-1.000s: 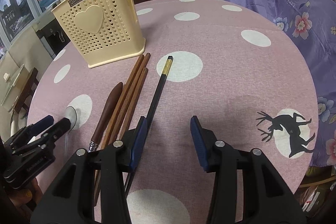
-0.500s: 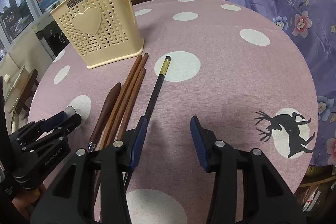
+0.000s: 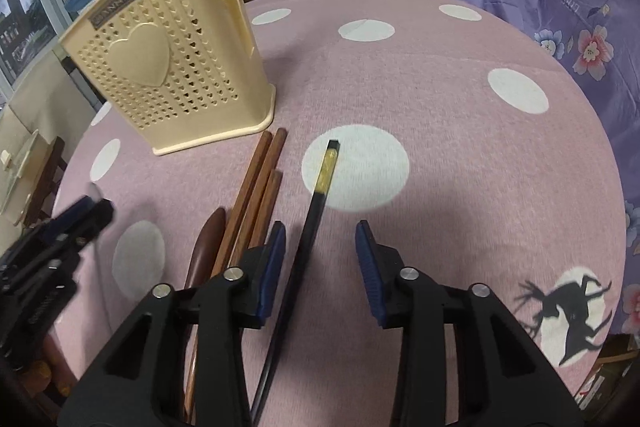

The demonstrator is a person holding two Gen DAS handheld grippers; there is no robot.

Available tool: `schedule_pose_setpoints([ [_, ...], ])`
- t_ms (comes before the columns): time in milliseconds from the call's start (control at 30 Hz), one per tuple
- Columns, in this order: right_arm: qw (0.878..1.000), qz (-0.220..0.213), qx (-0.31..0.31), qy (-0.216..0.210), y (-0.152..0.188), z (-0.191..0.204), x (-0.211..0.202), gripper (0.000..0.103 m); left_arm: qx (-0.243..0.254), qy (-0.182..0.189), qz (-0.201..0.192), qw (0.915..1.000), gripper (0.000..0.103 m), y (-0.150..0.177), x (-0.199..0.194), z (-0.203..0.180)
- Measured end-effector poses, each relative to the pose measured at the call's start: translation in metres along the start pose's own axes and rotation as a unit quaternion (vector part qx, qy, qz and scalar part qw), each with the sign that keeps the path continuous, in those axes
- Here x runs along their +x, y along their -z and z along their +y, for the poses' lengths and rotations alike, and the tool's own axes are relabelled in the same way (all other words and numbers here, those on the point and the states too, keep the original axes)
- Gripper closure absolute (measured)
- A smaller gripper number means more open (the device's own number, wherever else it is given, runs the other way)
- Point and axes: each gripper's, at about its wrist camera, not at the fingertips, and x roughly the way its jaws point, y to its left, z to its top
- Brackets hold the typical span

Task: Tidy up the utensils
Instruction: 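Close the left tool on a metal spoon while the right tool grasps a black gold-tipped chopstick, then lift and carry the spoon with the left tool while the right carries the chopstick to the caddy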

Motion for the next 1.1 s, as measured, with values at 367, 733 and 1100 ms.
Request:
schedule_pose_setpoints([
  [367,0.999,-0.002,-0.015,0.045,-0.019,0.019,0.023,0.090,-0.001,0.005,-0.051,0.9987,0.066,-0.026,-0.010,0.002],
  [733,1.000,-0.016,-0.008,0.017,-0.032,0.013,0.020,0.095,-0.011,0.012,-0.073,0.9972,0.066,-0.028,-0.018,0.008],
  [1100,0.988,-0.153,-0.006,-0.037,-0.058,-0.003,-0.090,0.095,-0.012,0.014,-0.125,0.9919,0.066,-0.049,-0.049,0.015],
])
